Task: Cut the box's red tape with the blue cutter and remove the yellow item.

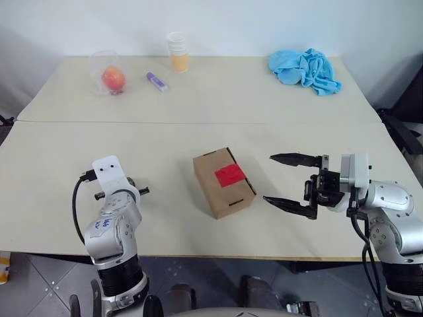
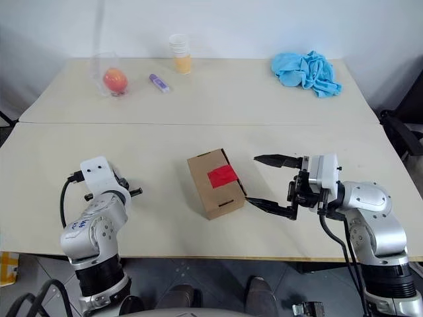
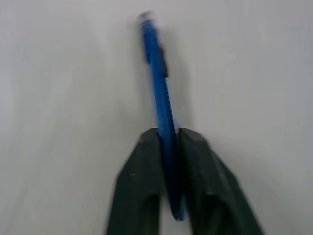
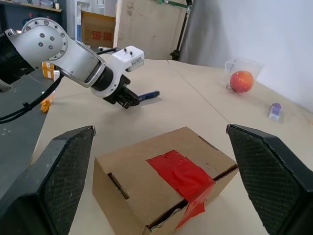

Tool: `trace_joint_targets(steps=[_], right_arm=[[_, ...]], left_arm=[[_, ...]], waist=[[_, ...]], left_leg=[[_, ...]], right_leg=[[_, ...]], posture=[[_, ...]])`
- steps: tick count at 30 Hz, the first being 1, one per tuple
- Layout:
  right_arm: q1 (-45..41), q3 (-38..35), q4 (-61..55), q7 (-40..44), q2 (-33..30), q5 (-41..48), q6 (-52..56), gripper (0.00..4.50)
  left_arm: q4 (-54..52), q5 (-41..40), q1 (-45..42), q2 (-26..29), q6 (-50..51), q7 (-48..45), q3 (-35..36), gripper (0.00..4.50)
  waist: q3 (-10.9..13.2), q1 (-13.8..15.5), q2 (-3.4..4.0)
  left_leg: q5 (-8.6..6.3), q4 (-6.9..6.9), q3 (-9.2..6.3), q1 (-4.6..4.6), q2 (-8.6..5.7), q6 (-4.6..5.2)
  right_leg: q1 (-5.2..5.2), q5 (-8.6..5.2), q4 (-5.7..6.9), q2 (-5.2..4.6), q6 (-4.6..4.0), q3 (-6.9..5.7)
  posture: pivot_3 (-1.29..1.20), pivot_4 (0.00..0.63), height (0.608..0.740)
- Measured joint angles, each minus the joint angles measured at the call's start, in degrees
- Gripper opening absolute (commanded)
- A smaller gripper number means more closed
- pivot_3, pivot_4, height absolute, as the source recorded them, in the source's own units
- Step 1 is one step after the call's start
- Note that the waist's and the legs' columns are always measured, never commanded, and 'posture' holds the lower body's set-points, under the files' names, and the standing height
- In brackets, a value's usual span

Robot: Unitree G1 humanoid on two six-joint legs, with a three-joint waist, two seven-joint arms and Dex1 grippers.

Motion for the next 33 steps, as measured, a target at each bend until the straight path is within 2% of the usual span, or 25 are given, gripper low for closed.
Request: trace_joint_targets(steps=[11, 15, 26, 27, 33], right_arm=[[0.5, 0.0, 0.0, -0.1, 0.1, -0.2, -1.2, 4.5], [0.8, 0.0, 0.1, -0.2, 0.1, -0.4, -1.4, 4.5], [1.3, 0.0, 0.4, -0.5, 0.1, -0.7, -2.5, 4.5], [1.5, 0.0, 0.4, -0.5, 0.1, -0.7, -2.5, 4.5], [1.6, 0.0, 0.6, -1.1, 0.1, -0.7, -2.5, 4.5]], left_arm=[[-0.2, -0.3, 3.2, 2.1, -3.5, -5.9, -0.8, 0.04], [-1.6, -2.4, 3.6, -0.8, -5.0, -7.1, 2.9, 1.2], [-2.1, -2.4, 5.2, 0.8, -5.8, -7.7, 3.1, 4.29], [-2.0, -2.4, 5.3, 0.8, -6.0, -7.7, 3.2, 4.47], [-1.5, -2.4, 5.8, 1.8, -7.0, -7.7, 3.5, 4.47]], waist=[[-0.1, 0.1, 0.12], [-0.1, 0.2, 0.12], [-0.1, -0.9, 0.12], [-0.1, -1.0, 0.12], [-0.1, -1.2, 0.12]], left_leg=[[0.0, 0.0, 0.01, 0.01, 0.0, 0.0], [-0.01, 0.0, 0.01, -0.02, 0.0, 0.02], [-0.01, -0.02, 0.1, 0.06, 0.03, 0.02], [-0.01, -0.02, 0.1, 0.07, 0.04, 0.02], [-0.01, -0.02, 0.13, 0.1, 0.04, 0.02]], right_leg=[[0.0, 0.0, -0.02, 0.0, 0.0, 0.02], [0.01, 0.0, -0.06, 0.0, 0.0, 0.02], [-0.01, 0.0, -0.04, 0.0, 0.0, 0.06], [-0.01, 0.0, -0.04, 0.0, 0.0, 0.06], [-0.01, 0.0, -0.04, 0.01, 0.0, 0.09]], posture=[[0.0, 0.15, 0.74], [0.0, 0.15, 0.74], [0.0, 0.15, 0.74], [0.0, 0.15, 0.74], [0.0, 0.15, 0.74]])
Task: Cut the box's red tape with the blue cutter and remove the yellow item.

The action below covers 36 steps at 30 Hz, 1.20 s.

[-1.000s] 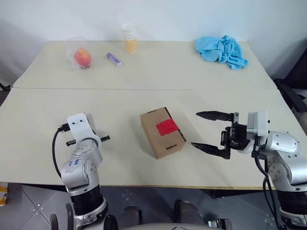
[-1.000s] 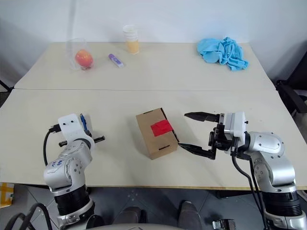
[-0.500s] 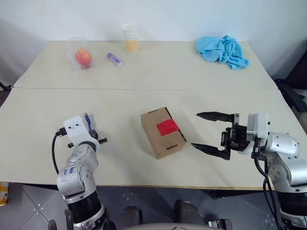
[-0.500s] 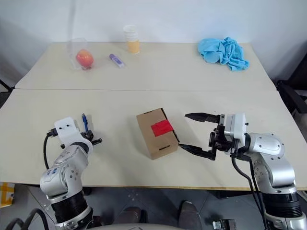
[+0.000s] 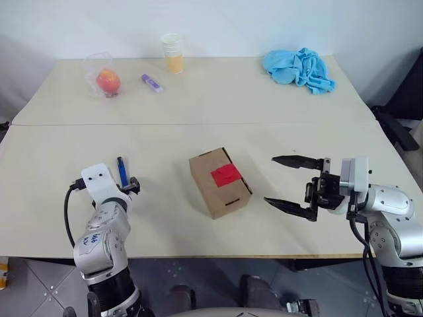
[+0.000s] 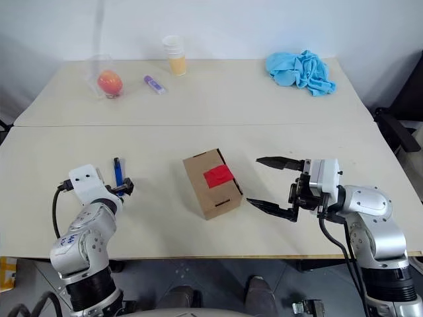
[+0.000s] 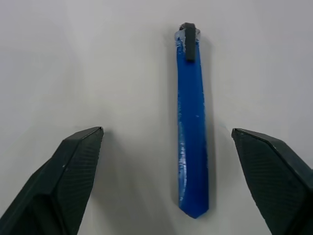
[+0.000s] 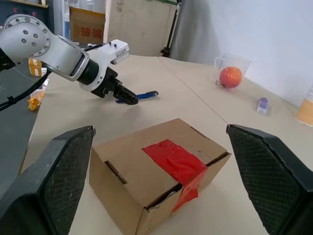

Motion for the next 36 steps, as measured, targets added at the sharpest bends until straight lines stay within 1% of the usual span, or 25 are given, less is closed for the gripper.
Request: trace_joint_targets(steps=[3, 4, 6, 9, 17, 18, 25, 29, 32, 34, 36], right_arm=[[-0.1, 0.0, 0.0, -0.4, 0.1, 0.0, 0.1, 4.5], [-0.2, 0.0, 0.0, -0.6, 0.3, 0.0, 0.1, 4.5], [-0.3, 0.1, 0.0, -0.8, 0.4, 0.0, 0.1, 4.5], [-0.5, 0.1, 0.0, -1.0, 0.5, 0.0, 0.1, 4.5], [-0.9, 0.2, 0.1, -1.2, 0.6, 0.0, 0.1, 4.5], [-1.0, 0.2, 0.1, -1.2, 0.6, 0.0, 0.1, 4.5], [-1.1, 0.3, 1.0, -1.1, 1.2, -0.4, -0.4, 4.5], [-1.1, 0.3, 1.5, -0.7, 1.6, -0.7, -1.3, 4.5], [-1.1, 0.3, 2.3, -0.4, 1.8, -0.9, -1.6, 4.5], [-1.1, 0.3, 2.6, -0.2, 1.8, -1.1, -1.8, 4.5], [-1.1, 0.3, 2.7, 0.0, 1.8, -1.2, -2.2, 4.5]], left_arm=[[0.6, -0.2, 0.2, 0.4, -1.0, -0.4, 0.4, 4.47], [0.6, -0.4, 0.3, 0.4, -1.3, -0.9, 0.7, 4.09], [0.7, -0.4, 0.7, 0.6, -1.6, -1.3, 1.1, 3.61], [0.8, -0.2, 1.2, 1.4, -1.7, -1.9, 1.0, 2.71], [0.8, -0.2, 1.4, 1.0, -1.6, -2.1, 0.9, 0.22], [0.9, -0.2, 1.4, 0.9, -1.6, -2.3, 0.9, 0.02], [0.9, -0.3, 1.8, 1.2, -2.9, -4.3, 0.7, 0.02], [1.0, -1.8, 1.7, -0.3, -4.2, -5.5, 1.2, 0.02], [0.9, -5.4, 1.5, -2.6, -4.9, -7.4, 2.5, 0.02], [0.8, -10.5, 1.3, -4.7, -4.3, -10.4, 3.4, 0.02], [0.6, -15.6, 1.3, -5.0, -1.8, -13.0, 3.5, 0.02]], waist=[[0.0, 0.0, 0.0], [0.0, 0.1, 0.0], [0.0, 0.1, 0.0], [0.0, 0.2, 0.0], [0.0, 1.4, 0.0], [0.0, 1.6, 0.0], [0.0, 1.7, 0.0], [0.0, 1.9, 0.0], [0.0, 2.1, 0.0], [0.0, 2.3, -0.03], [0.1, 2.2, -0.09]], left_leg=[[0.0, 0.0, 0.0, 0.0, 0.0, 0.0], [0.0, 0.0, 0.0, 0.0, 0.0, 0.0], [0.0, 0.0, 0.0, 0.0, 0.0, 0.0], [0.0, 0.0, 0.0, -0.01, -0.01, 0.01], [-0.01, 0.0, 0.0, -0.03, -0.03, 0.02], [-0.01, 0.0, -0.01, -0.03, -0.03, 0.02], [-0.01, 0.0, -0.03, -0.07, -0.05, 0.03], [-0.01, 0.01, -0.07, -0.11, -0.07, 0.05], [0.0, 0.01, -0.08, -0.13, -0.07, 0.05], [0.0, 0.01, -0.08, -0.16, -0.08, 0.06], [0.0, 0.01, -0.09, -0.18, -0.07, 0.06]], right_leg=[[0.0, 0.0, -0.01, 0.0, 0.0, 0.01], [0.0, 0.0, -0.02, 0.0, 0.0, 0.01], [0.0, 0.0, -0.03, 0.0, 0.0, 0.01], [0.01, 0.0, -0.02, 0.0, 0.0, 0.02], [0.01, 0.0, -0.08, 0.0, 0.0, 0.02], [0.01, 0.0, -0.08, 0.0, 0.0, 0.02], [0.01, 0.01, -0.09, 0.0, 0.0, 0.02], [0.02, 0.03, -0.09, -0.01, 0.02, 0.02], [0.02, 0.04, -0.09, -0.01, 0.03, 0.01], [0.01, 0.06, -0.11, -0.01, 0.04, 0.0], [0.0, 0.06, -0.1, -0.01, 0.04, -0.01]], posture=[[0.0, 0.15, 0.74], [0.0, 0.15, 0.74], [0.0, 0.15, 0.74], [0.0, 0.15, 0.74], [0.0, 0.15, 0.74], [0.0, 0.15, 0.74], [0.0, 0.15, 0.74], [0.0, 0.15, 0.74], [0.0, 0.15, 0.74], [0.0, 0.15, 0.74], [0.0, 0.15, 0.74]])
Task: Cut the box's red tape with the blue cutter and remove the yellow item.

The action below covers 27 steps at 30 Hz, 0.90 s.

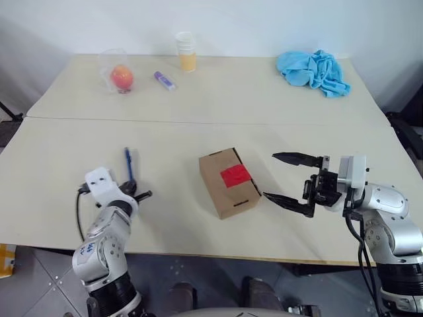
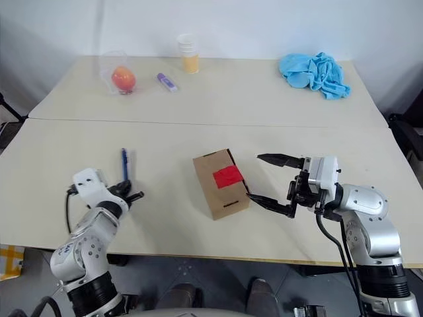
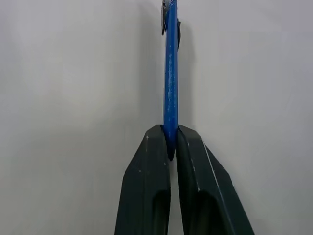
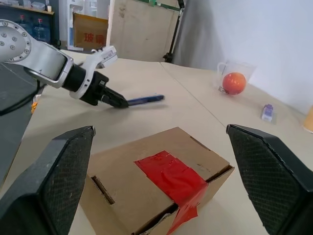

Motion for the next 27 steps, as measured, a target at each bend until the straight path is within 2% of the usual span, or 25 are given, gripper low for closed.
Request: trace_joint_targets(steps=[4, 9, 12, 17, 19, 22, 27], right_arm=[[0.0, 0.0, 0.1, 0.0, 0.0, -0.1, -0.3, 4.5], [0.1, 0.0, 0.1, -0.1, 0.2, -0.1, -0.3, 4.5], [0.1, 0.2, 0.1, -0.5, 0.3, -0.1, -0.1, 4.5], [-0.9, 0.8, -0.6, -1.7, 0.3, -0.1, 1.3, 4.5], [-1.7, 0.8, -1.1, -2.1, 0.3, -0.1, 2.0, 4.5], [-1.9, 0.8, -1.9, -2.5, 0.3, -0.1, 2.6, 4.5], [-2.7, 0.8, -2.0, -3.2, 0.6, 1.4, 5.2, 4.5]], left_arm=[[-1.9, -9.7, 0.4, 0.0, 5.6, -1.1, 2.8, 0.02], [-2.1, -19.0, 1.3, 0.5, 8.9, 4.7, 9.6, 1.59], [-2.4, -22.1, 0.9, 0.7, 9.0, 7.9, 10.6, 2.44], [-3.7, -23.3, 1.0, 1.6, 8.1, 11.1, 9.7, 3.86], [-4.2, -22.1, 2.3, 4.3, 7.1, 11.2, 6.6, 4.46], [-5.8, -14.9, 6.6, 13.1, 3.4, 10.8, 0.9, 4.49], [-6.9, -6.6, 12.5, 20.7, -4.3, 6.1, -7.5, 4.49]], waist=[[0.1, -0.8, -0.19], [0.1, -1.0, -0.23], [0.1, -0.9, -0.23], [0.1, -1.4, -0.21], [0.1, -1.6, -0.2], [0.1, -2.5, -0.17], [0.1, -1.4, -0.2]], left_leg=[[-0.01, 0.0, -0.02, -0.03, 0.01, 0.02], [-0.02, -0.01, 0.0, 0.01, 0.05, 0.01], [-0.02, -0.01, 0.01, 0.06, 0.05, 0.0], [-0.01, -0.01, 0.04, 0.08, 0.06, -0.03], [0.0, -0.01, 0.03, 0.09, 0.08, -0.05], [0.0, -0.12, 0.11, 0.1, 0.17, -0.11], [-0.01, -0.07, 0.07, -0.02, 0.13, -0.07]], right_leg=[[-0.03, 0.0, -0.02, 0.0, 0.0, -0.01], [-0.01, 0.0, -0.02, 0.03, 0.0, 0.0], [0.01, 0.0, -0.02, 0.03, -0.01, 0.01], [0.0, 0.0, -0.01, 0.04, -0.02, 0.02], [-0.02, 0.0, 0.0, 0.07, -0.03, 0.03], [-0.11, -0.01, 0.05, 0.18, -0.08, 0.11], [-0.15, 0.08, -0.05, 0.17, -0.2, 0.15]], posture=[[0.0, 0.15, 0.74], [0.0, 0.15, 0.74], [0.0, 0.15, 0.74], [0.0, 0.15, 0.74], [0.0, 0.15, 0.74], [0.0, 0.15, 0.74], [0.0, 0.15, 0.74]])
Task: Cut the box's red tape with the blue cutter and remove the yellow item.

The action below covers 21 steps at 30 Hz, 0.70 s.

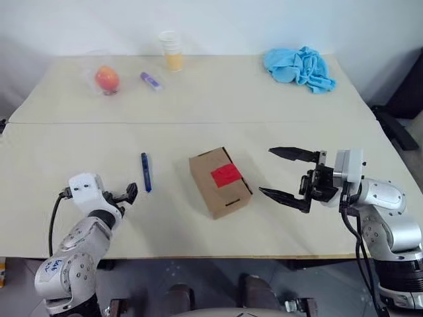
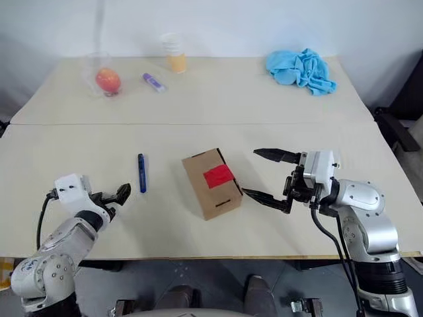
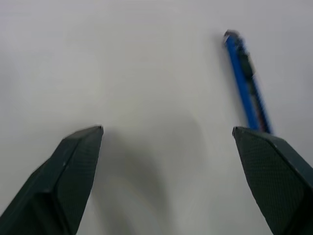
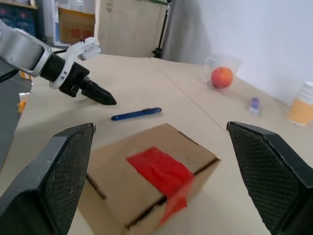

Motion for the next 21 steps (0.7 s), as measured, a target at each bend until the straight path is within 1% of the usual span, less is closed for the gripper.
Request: trace_joint_targets(steps=[1, 2, 3, 9, 11, 14, 18, 21], right_arm=[[-0.8, -0.1, -0.2, -1.0, 0.6, 1.5, 1.5, 4.5], [-1.4, -0.3, -0.6, -2.0, 0.8, 2.9, 2.8, 4.5], [-1.6, -0.3, -1.0, -2.4, 0.8, 3.9, 3.7, 4.5], [-1.7, -0.3, -1.5, -0.9, -0.3, 4.3, 5.4, 4.5], [-1.3, -0.3, -1.8, -0.5, -0.4, 4.4, 5.8, 4.5], [-1.2, -0.3, -1.9, 0.1, -0.8, 4.4, 6.0, 4.5], [-1.3, -0.4, -1.9, 0.5, -1.3, 4.5, 6.2, 4.5], [-1.3, -0.4, -1.9, 0.8, -1.8, 4.6, 6.2, 4.5]], left_arm=[[-0.5, 2.0, 0.9, 2.5, -1.4, -1.2, -2.9, 4.49], [-1.1, 3.5, 1.2, 3.7, -2.5, -1.9, -5.0, 4.49], [-1.6, 4.6, 1.0, 3.6, -3.3, -1.9, -6.4, 4.49], [-1.6, 8.4, -1.2, -0.5, -3.4, -0.3, -12.7, 4.49], [-0.8, 10.5, -2.5, -3.0, -2.9, 1.9, -13.4, 4.49], [1.9, 13.2, -3.8, -5.2, -2.3, 3.8, -14.5, 4.49], [4.7, 15.9, -6.4, -10.1, -3.6, 6.3, -14.7, 4.49], [7.0, 17.9, -8.0, -10.2, -4.3, 6.5, -15.2, 4.49]], waist=[[0.0, 0.2, -0.03], [0.0, 0.3, -0.02], [0.0, 0.6, -0.01], [0.0, 0.7, -0.02], [0.0, 0.8, -0.02], [0.0, 0.7, -0.02], [0.0, 0.9, -0.02], [0.0, 0.9, -0.02]], left_leg=[[0.0, 0.0, 0.0, 0.0, 0.01, 0.0], [0.0, 0.0, 0.0, 0.0, 0.01, 0.0], [-0.02, 0.0, 0.0, 0.0, 0.0, 0.02], [-0.03, -0.01, 0.0, -0.06, 0.0, 0.06], [-0.03, -0.01, 0.01, -0.06, 0.0, 0.06], [-0.03, -0.01, 0.04, -0.04, 0.0, 0.06], [-0.02, 0.01, 0.04, -0.01, -0.01, 0.07], [-0.01, 0.01, 0.05, 0.0, -0.01, 0.07]], right_leg=[[0.0, 0.01, -0.02, 0.0, -0.02, 0.0], [0.0, 0.02, -0.03, 0.0, -0.03, 0.0], [0.01, 0.02, -0.04, -0.01, -0.03, 0.0], [-0.02, 0.02, -0.06, 0.0, -0.02, -0.03], [-0.02, 0.03, -0.05, 0.0, -0.01, -0.03], [-0.02, 0.03, -0.05, 0.02, 0.0, -0.03], [0.03, 0.04, -0.04, 0.01, 0.02, -0.03], [0.03, 0.04, -0.02, 0.01, 0.02, -0.03]], posture=[[0.0, 0.15, 0.74], [0.0, 0.15, 0.74], [0.0, 0.15, 0.74], [0.0, 0.15, 0.74], [0.0, 0.15, 0.74], [0.0, 0.15, 0.74], [0.0, 0.15, 0.74], [0.0, 0.15, 0.74]])
